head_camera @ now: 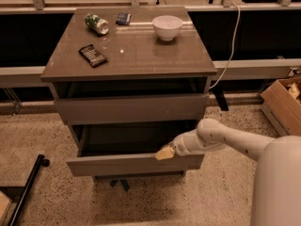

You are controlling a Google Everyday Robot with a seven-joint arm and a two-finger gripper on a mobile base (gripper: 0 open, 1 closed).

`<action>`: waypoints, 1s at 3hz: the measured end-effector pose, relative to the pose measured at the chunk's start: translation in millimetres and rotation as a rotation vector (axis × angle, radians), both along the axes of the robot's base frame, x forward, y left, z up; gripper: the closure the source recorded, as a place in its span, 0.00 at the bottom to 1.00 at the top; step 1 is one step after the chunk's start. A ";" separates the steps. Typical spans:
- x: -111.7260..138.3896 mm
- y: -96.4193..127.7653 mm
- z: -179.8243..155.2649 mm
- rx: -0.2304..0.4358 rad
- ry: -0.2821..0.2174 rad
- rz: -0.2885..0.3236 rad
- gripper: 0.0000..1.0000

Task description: Open middle drawer

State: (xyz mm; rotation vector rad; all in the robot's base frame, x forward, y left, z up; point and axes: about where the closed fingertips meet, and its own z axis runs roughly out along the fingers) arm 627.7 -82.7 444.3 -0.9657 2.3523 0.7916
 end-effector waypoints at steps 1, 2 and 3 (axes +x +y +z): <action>-17.1 -6.3 5.6 -0.149 0.035 0.019 0.04; -44.6 -18.1 7.7 -0.203 0.080 -0.006 0.00; -49.6 -20.6 6.9 -0.209 0.094 -0.011 0.00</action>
Offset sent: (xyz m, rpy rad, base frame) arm -0.1019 -0.0453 0.0147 -0.3127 0.1698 -0.0595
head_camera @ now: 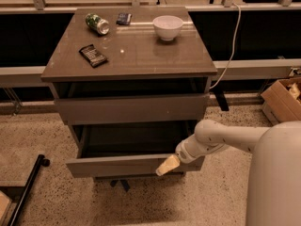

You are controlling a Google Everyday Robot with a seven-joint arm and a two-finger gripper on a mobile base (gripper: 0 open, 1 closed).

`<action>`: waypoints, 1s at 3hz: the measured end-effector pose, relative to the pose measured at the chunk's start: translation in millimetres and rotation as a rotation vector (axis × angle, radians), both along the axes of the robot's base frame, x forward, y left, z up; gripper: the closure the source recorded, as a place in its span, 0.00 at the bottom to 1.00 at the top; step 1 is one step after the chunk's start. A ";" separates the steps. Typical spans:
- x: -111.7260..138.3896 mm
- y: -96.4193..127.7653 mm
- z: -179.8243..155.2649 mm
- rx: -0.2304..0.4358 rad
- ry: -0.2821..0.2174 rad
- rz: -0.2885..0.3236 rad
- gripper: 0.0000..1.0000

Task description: Open middle drawer

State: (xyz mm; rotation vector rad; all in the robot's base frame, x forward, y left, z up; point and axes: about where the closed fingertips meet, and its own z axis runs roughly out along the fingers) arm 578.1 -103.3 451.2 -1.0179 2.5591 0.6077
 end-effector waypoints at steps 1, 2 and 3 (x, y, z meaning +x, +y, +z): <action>-29.9 -14.8 -4.6 -0.036 0.081 -0.037 0.00; -29.8 -14.7 -4.4 -0.036 0.081 -0.037 0.19; -55.8 -25.8 -6.1 -0.052 0.144 -0.069 0.41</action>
Offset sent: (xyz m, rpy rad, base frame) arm -0.1566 -0.0608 -0.0088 -0.0568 0.3412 -0.1986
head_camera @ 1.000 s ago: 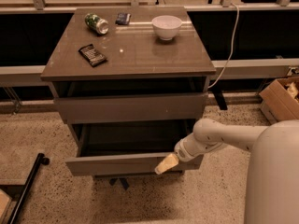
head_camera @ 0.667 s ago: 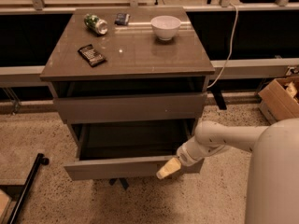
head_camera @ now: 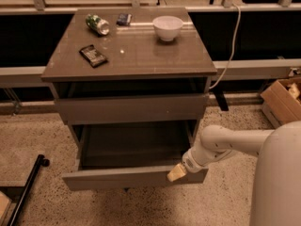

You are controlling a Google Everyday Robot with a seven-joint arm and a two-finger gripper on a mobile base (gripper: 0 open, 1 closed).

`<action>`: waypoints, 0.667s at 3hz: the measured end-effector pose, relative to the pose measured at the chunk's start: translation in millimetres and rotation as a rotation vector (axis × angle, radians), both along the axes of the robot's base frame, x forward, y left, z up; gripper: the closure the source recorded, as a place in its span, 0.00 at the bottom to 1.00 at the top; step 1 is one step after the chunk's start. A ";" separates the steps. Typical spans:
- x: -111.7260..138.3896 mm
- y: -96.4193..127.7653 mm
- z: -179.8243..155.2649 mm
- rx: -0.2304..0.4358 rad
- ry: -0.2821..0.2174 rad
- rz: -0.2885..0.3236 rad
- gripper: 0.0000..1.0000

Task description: Open middle drawer

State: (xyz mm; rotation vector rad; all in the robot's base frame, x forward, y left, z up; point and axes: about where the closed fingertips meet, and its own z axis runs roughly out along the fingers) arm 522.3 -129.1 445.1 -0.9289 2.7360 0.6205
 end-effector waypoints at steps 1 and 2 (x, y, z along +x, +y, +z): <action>1.3 0.8 1.1 0.000 0.000 0.000 0.43; -1.3 1.9 -1.1 -0.012 0.009 0.012 0.14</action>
Offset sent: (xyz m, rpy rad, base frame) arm -0.0023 0.0013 -0.0011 -0.0290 0.0145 0.0237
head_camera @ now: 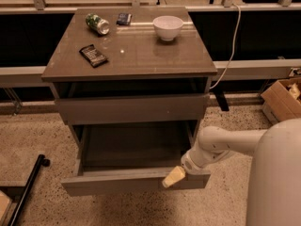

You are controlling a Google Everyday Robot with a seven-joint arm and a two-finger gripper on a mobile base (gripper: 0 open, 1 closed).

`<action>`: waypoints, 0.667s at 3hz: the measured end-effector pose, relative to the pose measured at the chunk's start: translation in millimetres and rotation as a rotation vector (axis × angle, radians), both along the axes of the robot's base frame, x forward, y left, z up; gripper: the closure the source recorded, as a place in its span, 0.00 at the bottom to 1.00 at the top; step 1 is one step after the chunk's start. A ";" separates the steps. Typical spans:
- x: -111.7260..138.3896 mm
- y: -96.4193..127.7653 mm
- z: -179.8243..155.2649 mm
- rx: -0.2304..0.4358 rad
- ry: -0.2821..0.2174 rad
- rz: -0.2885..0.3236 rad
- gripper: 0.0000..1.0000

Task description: Open middle drawer

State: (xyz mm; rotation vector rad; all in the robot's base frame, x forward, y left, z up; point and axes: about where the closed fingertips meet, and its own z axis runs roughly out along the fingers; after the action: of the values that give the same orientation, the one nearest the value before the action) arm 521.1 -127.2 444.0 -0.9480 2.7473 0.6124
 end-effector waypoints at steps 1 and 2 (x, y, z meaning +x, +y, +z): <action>-0.2 -0.1 0.0 0.000 0.000 0.000 0.00; -36.5 -16.9 4.2 -0.037 0.046 -0.029 0.00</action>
Offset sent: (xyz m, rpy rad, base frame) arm -0.1172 -0.0570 0.0174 -0.1247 0.1440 -0.0969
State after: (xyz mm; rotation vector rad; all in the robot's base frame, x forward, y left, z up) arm 484.6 -144.1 448.3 -0.9116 2.8169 0.5869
